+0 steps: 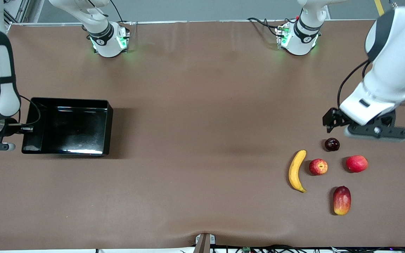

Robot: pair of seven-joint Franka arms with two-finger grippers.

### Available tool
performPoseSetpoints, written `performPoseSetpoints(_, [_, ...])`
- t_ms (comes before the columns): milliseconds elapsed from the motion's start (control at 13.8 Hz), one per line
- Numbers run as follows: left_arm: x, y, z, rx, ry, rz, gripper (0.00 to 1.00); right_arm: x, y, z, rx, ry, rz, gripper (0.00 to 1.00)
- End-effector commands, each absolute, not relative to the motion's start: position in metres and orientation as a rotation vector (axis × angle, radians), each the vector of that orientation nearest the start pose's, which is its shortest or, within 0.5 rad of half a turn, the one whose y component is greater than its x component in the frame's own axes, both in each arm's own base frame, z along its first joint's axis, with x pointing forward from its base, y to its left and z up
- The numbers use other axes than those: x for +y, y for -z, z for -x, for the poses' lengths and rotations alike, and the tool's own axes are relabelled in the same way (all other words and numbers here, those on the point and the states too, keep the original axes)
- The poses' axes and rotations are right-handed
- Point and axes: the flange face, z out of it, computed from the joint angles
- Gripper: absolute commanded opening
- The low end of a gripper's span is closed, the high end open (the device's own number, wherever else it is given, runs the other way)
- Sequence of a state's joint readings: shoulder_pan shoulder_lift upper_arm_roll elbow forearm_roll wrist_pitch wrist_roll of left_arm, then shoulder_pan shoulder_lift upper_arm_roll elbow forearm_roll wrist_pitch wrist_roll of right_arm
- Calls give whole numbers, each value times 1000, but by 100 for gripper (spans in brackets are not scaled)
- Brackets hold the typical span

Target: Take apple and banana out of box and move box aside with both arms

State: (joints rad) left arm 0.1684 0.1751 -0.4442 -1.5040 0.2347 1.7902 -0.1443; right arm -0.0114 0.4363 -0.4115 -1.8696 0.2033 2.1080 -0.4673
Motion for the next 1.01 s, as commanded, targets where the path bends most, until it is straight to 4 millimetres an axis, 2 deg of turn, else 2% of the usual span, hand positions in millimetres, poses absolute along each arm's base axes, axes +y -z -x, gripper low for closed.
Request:
performPoseSetpoints(0, [-124,-600,-594,189,226,3002,100,-239,-264,-570,42,-183,2980,0])
performPoseSetpoints(217, [-122,-622,-584,173,273,2986,100,-241,-242,-576,34,-137,3008,0])
performPoseSetpoints(289, [-112,-626,-579,165,243,2976,100,-242,-235,-575,35,-144,3013,0])
performPoseSetpoints(434, [-106,-634,-565,134,203,2994,100,-242,-232,-575,64,-136,2999,0])
performPoseSetpoints(506, [-97,-634,-563,105,165,3007,100,-241,-230,-575,92,-123,2979,37])
performPoseSetpoints(579, [-91,-637,-559,97,139,3040,100,-238,-231,-578,83,-118,2974,99])
performPoseSetpoints(796, [-89,-635,-546,91,93,3082,100,-212,-258,-597,-9,-148,2924,100])
performPoseSetpoints(940, [-84,-635,-540,77,88,3084,100,-210,-297,-611,-60,-143,2891,100])
